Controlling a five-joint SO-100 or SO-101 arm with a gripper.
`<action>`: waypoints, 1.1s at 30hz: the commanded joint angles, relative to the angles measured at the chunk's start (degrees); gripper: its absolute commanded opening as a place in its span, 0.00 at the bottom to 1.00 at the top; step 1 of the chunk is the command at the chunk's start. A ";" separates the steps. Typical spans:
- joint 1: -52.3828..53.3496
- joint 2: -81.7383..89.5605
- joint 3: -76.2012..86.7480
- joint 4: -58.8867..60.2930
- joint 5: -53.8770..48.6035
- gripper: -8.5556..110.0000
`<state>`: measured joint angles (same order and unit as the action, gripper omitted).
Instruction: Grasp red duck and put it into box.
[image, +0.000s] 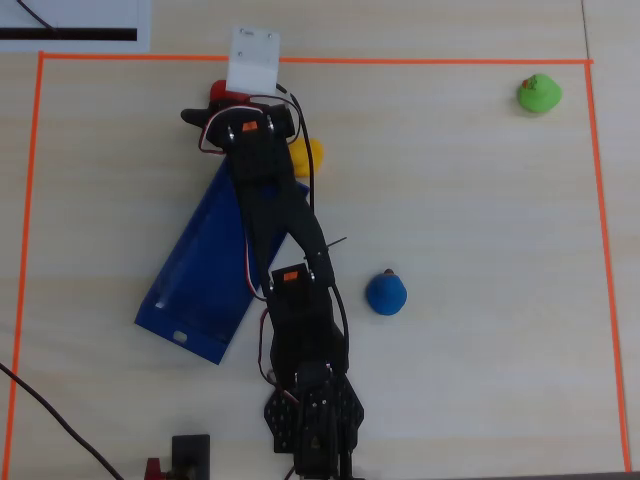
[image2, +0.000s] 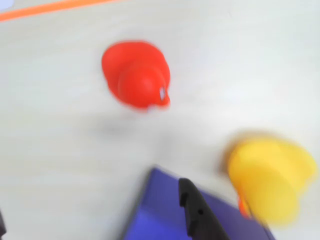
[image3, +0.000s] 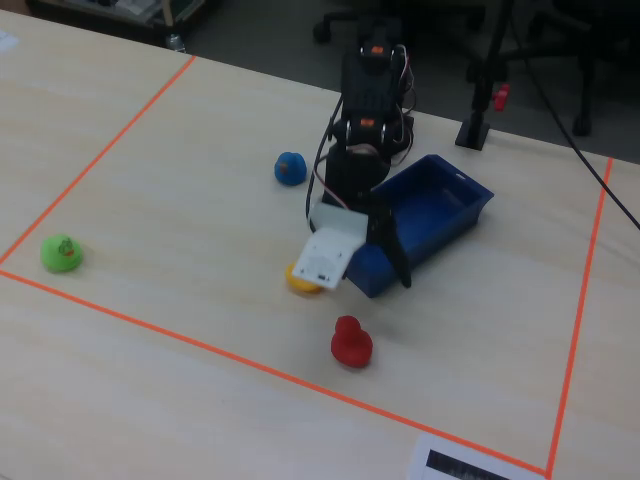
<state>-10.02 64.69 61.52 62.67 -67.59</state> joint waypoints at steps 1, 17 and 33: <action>1.41 -3.69 -7.47 -3.16 -0.70 0.47; 4.39 -11.95 -11.16 -10.72 -2.90 0.45; 2.29 -19.42 -17.31 -12.30 0.79 0.42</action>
<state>-6.94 44.65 47.81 51.77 -66.97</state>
